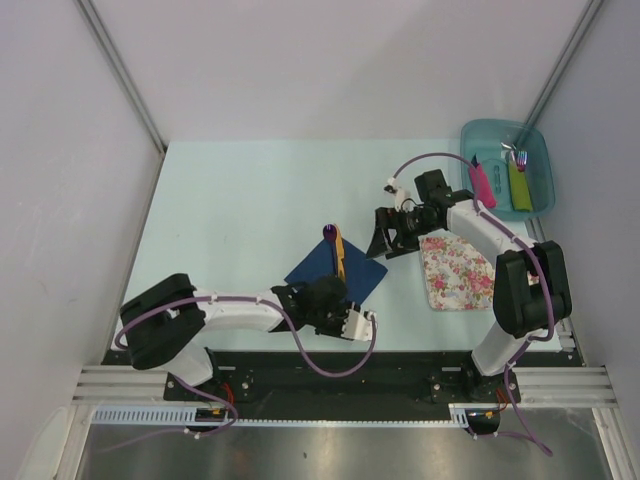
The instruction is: Place the utensils on the paper napkin and roll it up
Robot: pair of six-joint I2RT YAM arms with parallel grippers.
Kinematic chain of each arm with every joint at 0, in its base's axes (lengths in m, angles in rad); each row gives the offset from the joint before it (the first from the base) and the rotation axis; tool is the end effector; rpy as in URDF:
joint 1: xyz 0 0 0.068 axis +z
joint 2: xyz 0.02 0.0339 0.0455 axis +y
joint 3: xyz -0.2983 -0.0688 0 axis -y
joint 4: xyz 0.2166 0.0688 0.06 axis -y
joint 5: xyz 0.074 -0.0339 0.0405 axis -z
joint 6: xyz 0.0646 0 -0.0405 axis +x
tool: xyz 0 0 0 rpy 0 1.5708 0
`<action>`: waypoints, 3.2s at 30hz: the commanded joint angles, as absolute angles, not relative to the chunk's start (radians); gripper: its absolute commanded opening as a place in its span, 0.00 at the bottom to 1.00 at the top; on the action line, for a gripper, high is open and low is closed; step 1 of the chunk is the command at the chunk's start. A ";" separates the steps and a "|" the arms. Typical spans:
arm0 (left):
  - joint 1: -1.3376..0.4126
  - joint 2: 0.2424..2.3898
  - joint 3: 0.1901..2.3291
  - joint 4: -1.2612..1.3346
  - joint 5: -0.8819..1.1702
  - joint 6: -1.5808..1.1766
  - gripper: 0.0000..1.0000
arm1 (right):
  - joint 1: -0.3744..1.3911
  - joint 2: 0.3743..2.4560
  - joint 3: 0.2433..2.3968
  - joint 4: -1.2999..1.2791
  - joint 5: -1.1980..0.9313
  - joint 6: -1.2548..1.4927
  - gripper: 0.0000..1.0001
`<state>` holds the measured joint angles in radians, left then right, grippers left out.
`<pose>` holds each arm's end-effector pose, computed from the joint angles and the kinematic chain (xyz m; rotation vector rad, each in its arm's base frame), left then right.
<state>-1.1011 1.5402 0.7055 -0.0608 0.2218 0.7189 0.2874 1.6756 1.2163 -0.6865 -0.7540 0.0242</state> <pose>0.1170 -0.2618 0.1845 2.0215 1.4485 -0.4374 0.2961 0.1337 0.2576 -0.5676 2.5768 1.1163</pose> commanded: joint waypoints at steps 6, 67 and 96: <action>-1.103 1.592 0.729 -0.021 0.224 0.753 0.28 | 0.265 1.638 1.210 -0.687 -0.759 0.017 0.97; -0.987 1.580 0.948 -0.333 0.411 0.819 0.00 | 0.233 1.666 1.158 -0.655 -0.808 0.037 1.00; -0.769 1.710 1.097 -0.267 0.414 0.824 0.00 | 0.285 1.778 1.083 -0.520 -0.926 0.113 0.56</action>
<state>-0.7834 1.6928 1.0569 -0.3134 0.4137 0.8135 0.2657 1.7535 1.0843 -0.5728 -0.8803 0.0853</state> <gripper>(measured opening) 0.004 0.608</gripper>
